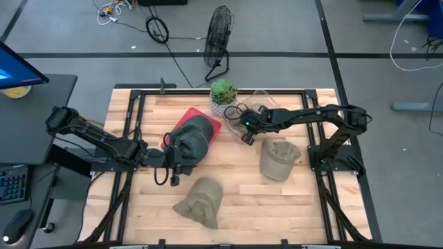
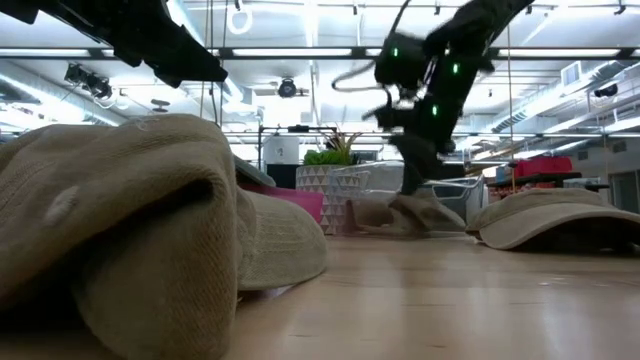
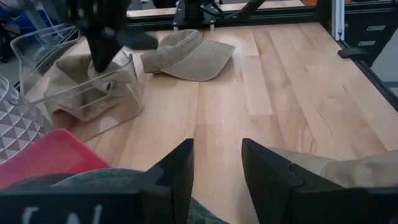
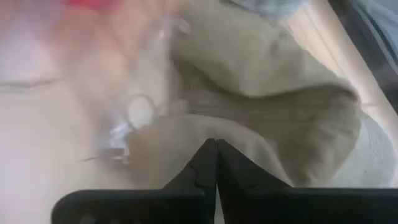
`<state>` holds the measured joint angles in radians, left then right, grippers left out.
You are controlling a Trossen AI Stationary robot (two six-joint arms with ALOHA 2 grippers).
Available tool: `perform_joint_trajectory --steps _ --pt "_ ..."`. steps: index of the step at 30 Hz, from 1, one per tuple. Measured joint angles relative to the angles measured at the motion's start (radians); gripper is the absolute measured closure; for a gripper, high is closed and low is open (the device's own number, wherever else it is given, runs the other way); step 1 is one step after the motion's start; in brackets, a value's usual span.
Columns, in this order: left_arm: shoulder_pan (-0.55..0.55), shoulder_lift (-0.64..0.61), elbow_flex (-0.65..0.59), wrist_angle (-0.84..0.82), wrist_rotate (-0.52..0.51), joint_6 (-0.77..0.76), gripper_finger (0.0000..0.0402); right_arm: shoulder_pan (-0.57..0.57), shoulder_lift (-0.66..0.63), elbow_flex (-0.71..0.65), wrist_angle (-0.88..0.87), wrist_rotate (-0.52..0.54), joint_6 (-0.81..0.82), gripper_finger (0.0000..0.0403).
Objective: Pick & Place hat
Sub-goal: Put the top left brown cap into the transparent bin, then put the top brown cap into the transparent bin
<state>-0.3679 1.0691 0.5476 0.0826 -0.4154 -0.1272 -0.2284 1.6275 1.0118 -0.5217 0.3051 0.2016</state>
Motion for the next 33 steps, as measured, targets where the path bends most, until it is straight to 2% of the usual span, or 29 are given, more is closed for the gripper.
perform_joint_trajectory --steps 4,10,14,17,20,26,29,33 --pt "0.0 0.0 0.0 0.001 0.0 -0.007 0.0264 0.047 -0.058 0.069 -0.124 -0.002 0.02 0.0395" --pt "-0.004 0.0 0.0 0.002 0.0 -0.098 0.0264 0.15 -0.163 0.198 -0.306 0.001 0.035 0.0389" --pt "-0.013 0.0 0.0 0.002 0.0 -0.098 0.0264 0.264 -0.202 0.264 -0.468 -0.025 0.052 0.0366" --pt "-0.014 0.0 0.0 0.002 0.0 -0.098 0.0264 0.345 -0.204 0.276 -0.575 -0.052 0.113 0.0333" --pt "-0.013 0.0 0.0 0.003 0.0 -0.097 0.0264 0.408 -0.198 0.249 -0.62 -0.076 0.209 0.029" --pt "-0.013 0.0 0.0 0.004 0.001 -0.11 0.0264 0.483 -0.193 0.104 -0.617 -0.079 0.454 0.0206" --pt "-0.013 0.0 0.0 0.002 0.0 -0.124 0.0264 0.492 -0.194 0.042 -0.614 -0.078 0.502 0.0182" --pt "-0.013 0.0 0.0 0.002 0.0 -0.124 0.0264 0.492 -0.194 -0.049 -0.573 -0.094 0.498 0.0171"
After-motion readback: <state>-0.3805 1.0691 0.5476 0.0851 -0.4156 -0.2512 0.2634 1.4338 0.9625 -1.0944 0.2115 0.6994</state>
